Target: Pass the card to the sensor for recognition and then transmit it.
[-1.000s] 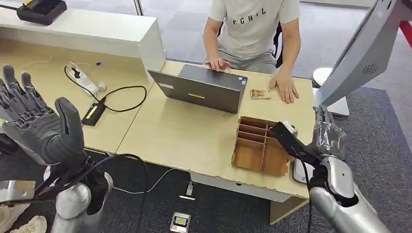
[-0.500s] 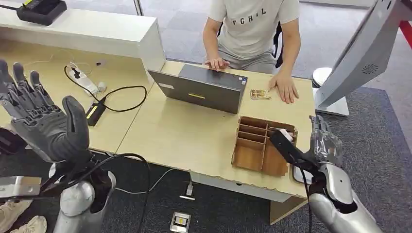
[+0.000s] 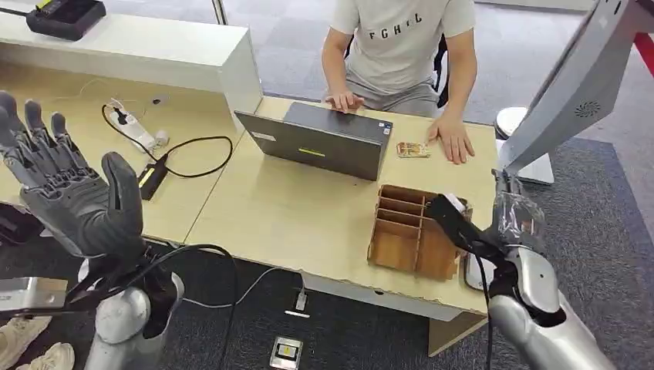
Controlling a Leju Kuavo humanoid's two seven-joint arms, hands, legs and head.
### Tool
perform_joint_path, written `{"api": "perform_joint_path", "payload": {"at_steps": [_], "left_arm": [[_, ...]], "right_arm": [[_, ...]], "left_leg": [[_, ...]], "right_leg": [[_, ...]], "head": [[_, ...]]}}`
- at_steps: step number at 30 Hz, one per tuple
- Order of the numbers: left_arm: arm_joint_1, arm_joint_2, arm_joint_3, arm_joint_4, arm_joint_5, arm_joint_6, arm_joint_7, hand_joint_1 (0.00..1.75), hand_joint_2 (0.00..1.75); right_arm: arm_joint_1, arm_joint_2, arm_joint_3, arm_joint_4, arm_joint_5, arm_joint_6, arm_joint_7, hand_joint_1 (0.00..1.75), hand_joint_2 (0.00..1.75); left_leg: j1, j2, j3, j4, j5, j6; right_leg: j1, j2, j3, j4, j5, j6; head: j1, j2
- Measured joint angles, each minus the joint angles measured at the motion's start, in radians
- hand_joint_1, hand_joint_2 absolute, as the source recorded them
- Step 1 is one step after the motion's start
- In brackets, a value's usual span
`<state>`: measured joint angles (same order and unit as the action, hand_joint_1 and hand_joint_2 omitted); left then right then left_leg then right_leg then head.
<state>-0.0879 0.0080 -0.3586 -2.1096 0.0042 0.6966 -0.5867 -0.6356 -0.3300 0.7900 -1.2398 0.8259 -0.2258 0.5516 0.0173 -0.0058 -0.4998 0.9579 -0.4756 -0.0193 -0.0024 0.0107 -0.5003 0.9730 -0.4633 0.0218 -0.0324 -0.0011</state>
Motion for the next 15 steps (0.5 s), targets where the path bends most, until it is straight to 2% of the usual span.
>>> {"api": "perform_joint_path", "payload": {"at_steps": [12,15], "left_arm": [[-0.006,0.002,0.0,0.0,-0.015,0.0,0.01,0.0,1.75],[-0.01,0.002,0.001,0.0,-0.015,0.0,0.007,0.0,1.75]], "right_arm": [[-0.036,0.064,0.026,0.073,-0.007,-0.024,-0.029,0.0,1.75],[-0.048,0.095,0.033,0.11,-0.005,-0.023,-0.04,0.0,1.75]], "left_leg": [[0.0,0.0,-0.001,0.0,0.0,0.0],[0.0,0.0,-0.001,0.0,0.0,0.0]], "right_leg": [[0.0,0.0,0.0,0.0,0.0,0.0],[0.0,0.0,-0.001,0.0,0.0,0.0]], "head": [[0.0,0.0],[0.0,0.0]]}}
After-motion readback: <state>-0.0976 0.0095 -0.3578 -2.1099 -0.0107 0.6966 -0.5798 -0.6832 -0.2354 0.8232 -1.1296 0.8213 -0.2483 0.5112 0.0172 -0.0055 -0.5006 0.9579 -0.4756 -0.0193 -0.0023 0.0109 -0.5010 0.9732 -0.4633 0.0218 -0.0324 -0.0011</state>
